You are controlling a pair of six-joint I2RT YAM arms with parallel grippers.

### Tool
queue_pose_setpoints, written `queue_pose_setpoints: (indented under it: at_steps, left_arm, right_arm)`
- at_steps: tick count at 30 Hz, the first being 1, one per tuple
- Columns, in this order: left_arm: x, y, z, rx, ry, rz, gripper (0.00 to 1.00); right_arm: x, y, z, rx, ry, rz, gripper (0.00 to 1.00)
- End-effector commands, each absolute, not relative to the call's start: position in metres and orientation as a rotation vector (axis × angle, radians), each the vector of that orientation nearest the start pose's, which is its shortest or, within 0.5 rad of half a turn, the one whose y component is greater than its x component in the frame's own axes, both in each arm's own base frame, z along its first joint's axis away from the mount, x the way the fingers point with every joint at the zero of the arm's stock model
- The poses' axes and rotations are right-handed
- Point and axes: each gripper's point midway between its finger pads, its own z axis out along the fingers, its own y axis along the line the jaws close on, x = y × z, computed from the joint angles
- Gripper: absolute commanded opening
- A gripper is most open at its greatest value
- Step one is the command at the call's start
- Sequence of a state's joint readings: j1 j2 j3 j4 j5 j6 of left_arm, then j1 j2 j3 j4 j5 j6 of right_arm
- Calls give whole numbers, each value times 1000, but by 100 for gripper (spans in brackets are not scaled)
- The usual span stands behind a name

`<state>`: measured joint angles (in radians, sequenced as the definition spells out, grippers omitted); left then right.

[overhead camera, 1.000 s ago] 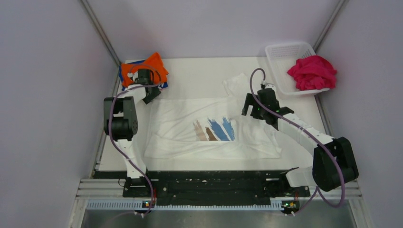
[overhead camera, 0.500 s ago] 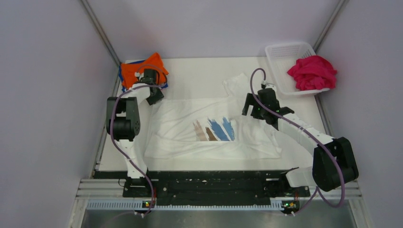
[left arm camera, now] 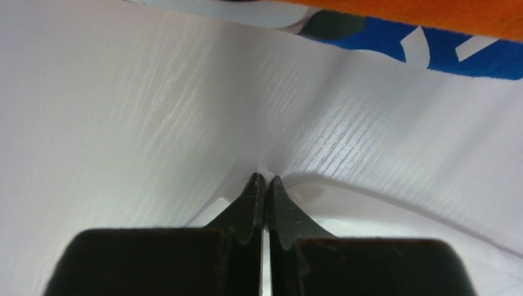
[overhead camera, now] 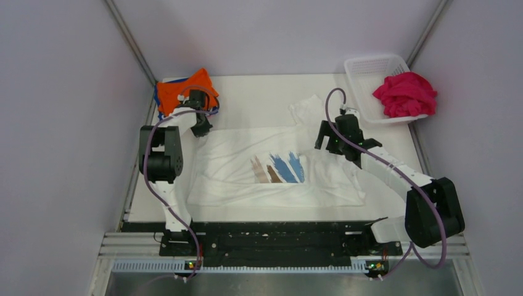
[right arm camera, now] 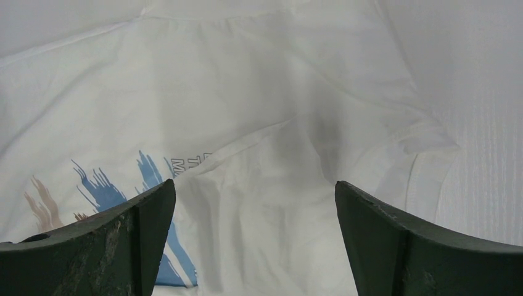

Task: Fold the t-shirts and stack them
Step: Grab the side of the flattened tshirt furthest away from the robot with both arms

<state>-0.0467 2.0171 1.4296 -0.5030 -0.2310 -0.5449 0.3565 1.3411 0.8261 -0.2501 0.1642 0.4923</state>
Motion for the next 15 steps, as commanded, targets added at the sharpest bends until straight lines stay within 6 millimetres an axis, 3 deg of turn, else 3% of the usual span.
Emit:
queue_pose_setpoints:
  at_steps: [1, 6, 11, 15]
  left_arm:
    - [455, 4, 55, -675, 2469, 122, 0]
    - [453, 6, 84, -661, 2385, 116, 0]
    - [444, 3, 96, -650, 2360, 114, 0]
    - [436, 0, 100, -650, 2354, 104, 0]
  right_arm:
    - [364, 115, 118, 249, 2253, 234, 99]
    - [397, 117, 130, 202, 2240, 174, 99]
    - [454, 117, 146, 185, 2191, 91, 99]
    - [499, 126, 140, 171, 2183, 60, 96]
